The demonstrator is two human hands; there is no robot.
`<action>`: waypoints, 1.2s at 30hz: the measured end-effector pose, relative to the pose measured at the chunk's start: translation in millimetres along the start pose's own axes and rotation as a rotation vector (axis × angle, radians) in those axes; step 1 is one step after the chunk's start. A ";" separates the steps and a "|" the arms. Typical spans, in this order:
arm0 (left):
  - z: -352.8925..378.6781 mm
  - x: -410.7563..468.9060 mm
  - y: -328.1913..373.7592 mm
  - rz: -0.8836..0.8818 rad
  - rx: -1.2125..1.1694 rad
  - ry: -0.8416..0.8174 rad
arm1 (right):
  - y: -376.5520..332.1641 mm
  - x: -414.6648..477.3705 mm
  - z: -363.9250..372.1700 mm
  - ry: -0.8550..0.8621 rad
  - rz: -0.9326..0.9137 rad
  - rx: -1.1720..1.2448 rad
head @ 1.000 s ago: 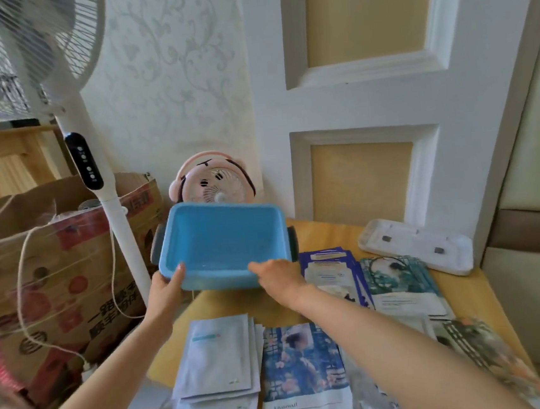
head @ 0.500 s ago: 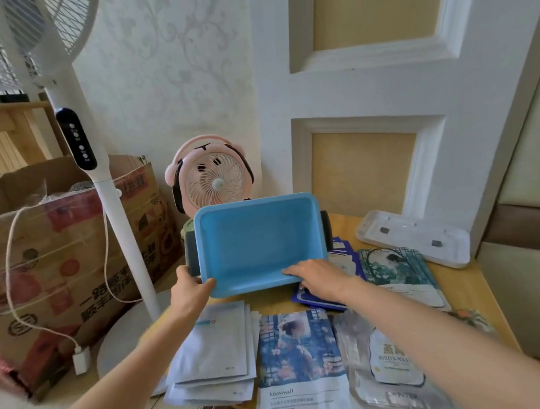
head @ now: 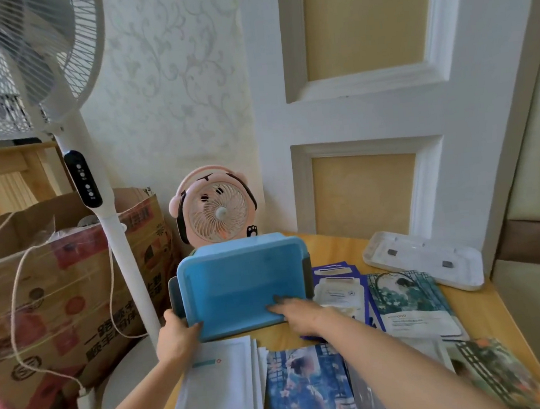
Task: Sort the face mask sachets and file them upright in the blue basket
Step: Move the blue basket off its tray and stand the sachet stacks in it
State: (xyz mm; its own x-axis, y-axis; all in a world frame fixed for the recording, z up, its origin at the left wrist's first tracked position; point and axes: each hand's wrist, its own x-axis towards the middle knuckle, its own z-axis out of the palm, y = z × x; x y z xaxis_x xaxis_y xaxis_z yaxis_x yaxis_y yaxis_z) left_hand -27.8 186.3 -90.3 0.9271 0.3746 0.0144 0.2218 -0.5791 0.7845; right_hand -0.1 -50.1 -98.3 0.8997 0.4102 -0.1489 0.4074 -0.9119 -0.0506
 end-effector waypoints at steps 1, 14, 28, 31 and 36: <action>1.6 -1.3 -1.7 0.005 0.001 0.011 | -0.4 -0.7 0.9 0.019 0.008 -0.006; -6.7 -16.3 -11.3 -0.013 0.042 -0.007 | 61.8 -66.6 -15.4 0.861 0.490 0.360; -13.5 -11.3 -17.6 0.048 0.015 -0.017 | 104.1 -50.7 -45.1 0.102 0.950 1.396; -10.9 -7.3 -19.6 0.064 0.012 -0.020 | 96.9 -39.2 -49.5 0.040 0.893 1.271; -7.2 3.7 -25.1 0.039 0.025 -0.011 | 83.6 -17.9 -41.8 0.032 0.872 0.751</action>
State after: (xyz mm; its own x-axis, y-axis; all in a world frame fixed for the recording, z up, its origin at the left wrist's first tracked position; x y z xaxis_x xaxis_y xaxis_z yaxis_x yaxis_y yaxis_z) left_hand -32.1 207.4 -105.4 0.9385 0.3431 0.0381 0.1925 -0.6116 0.7674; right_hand 24.4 -133.1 -58.6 0.8377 -0.3740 -0.3979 -0.5418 -0.6602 -0.5201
